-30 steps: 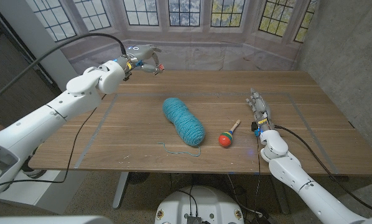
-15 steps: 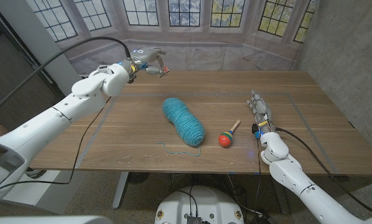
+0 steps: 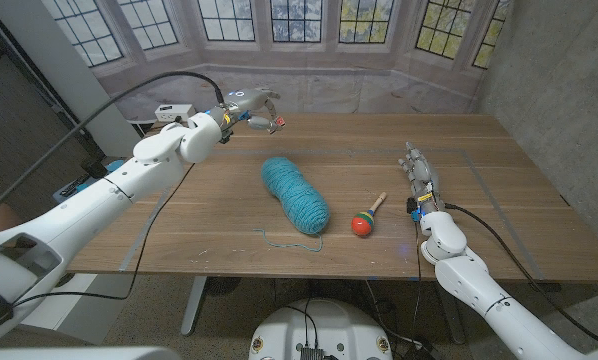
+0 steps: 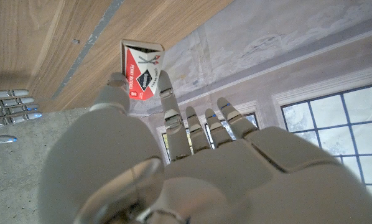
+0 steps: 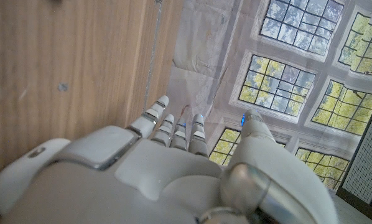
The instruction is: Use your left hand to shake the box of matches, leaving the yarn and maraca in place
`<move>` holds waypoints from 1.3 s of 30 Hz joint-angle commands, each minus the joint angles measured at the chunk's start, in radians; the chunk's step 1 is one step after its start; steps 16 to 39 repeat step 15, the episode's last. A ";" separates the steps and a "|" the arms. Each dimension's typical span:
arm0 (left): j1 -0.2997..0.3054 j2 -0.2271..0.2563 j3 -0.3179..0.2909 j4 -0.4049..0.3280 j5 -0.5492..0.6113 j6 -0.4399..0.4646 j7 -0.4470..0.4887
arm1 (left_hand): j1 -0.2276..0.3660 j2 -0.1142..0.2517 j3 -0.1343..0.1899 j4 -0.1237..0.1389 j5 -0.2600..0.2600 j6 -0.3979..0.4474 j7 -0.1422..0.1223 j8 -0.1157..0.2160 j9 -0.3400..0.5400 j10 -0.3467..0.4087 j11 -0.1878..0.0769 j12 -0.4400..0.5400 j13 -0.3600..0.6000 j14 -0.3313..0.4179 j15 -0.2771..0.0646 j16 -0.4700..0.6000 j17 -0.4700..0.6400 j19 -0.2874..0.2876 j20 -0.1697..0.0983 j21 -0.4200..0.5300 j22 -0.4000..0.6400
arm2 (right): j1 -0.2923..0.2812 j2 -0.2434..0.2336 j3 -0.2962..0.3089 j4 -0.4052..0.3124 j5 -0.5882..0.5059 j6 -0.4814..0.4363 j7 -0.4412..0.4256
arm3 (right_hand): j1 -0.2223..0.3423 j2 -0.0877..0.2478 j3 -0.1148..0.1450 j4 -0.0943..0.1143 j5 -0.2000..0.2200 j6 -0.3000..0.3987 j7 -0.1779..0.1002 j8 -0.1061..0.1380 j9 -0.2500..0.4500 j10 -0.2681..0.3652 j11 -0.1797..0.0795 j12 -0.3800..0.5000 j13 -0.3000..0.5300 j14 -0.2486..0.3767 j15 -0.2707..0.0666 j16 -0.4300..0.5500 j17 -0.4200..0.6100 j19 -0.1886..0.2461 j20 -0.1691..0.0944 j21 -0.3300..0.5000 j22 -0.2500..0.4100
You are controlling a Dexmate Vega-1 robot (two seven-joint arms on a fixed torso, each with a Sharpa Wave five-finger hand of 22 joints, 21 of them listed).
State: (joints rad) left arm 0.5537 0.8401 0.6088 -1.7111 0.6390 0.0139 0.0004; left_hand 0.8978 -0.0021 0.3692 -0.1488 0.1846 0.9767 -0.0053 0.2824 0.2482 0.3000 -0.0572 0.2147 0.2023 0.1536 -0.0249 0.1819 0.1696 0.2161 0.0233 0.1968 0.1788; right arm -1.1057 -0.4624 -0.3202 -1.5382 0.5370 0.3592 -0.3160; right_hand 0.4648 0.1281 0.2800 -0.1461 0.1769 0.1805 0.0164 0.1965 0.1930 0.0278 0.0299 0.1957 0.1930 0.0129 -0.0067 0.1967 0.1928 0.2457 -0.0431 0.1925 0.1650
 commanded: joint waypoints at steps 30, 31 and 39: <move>-0.043 -0.079 0.064 0.109 -0.057 -0.061 0.018 | 0.029 0.041 0.000 0.000 0.005 0.006 0.001 0.000 0.006 0.000 0.002 0.000 0.001 0.008 0.002 0.001 0.004 -0.004 0.000 0.006 0.002 | 0.068 0.005 -0.010 -0.003 -0.025 -0.020 0.006 | 0.014 0.002 -0.005 0.001 0.002 0.007 -0.004 0.001 0.002 0.002 0.006 0.004 0.003 0.006 0.005 0.009 0.005 0.007 -0.002 -0.002 0.004; -0.043 -0.079 0.064 0.109 -0.057 -0.061 0.018 | 0.029 0.041 0.000 0.000 0.005 0.006 0.001 0.000 0.006 0.000 0.002 0.000 0.001 0.008 0.002 0.001 0.004 -0.004 0.000 0.006 0.002 | 0.068 0.005 -0.010 -0.003 -0.025 -0.020 0.006 | 0.014 0.002 -0.005 0.001 0.002 0.007 -0.004 0.001 0.002 0.002 0.006 0.004 0.003 0.006 0.005 0.009 0.005 0.007 -0.002 -0.002 0.004; -0.043 -0.079 0.064 0.109 -0.057 -0.061 0.018 | 0.029 0.041 0.000 0.000 0.005 0.006 0.001 0.000 0.006 0.000 0.002 0.000 0.001 0.008 0.002 0.001 0.004 -0.004 0.000 0.006 0.002 | 0.068 0.005 -0.010 -0.003 -0.025 -0.020 0.006 | 0.014 0.002 -0.005 0.001 0.002 0.007 -0.004 0.001 0.002 0.002 0.006 0.004 0.003 0.006 0.005 0.009 0.005 0.007 -0.002 -0.002 0.004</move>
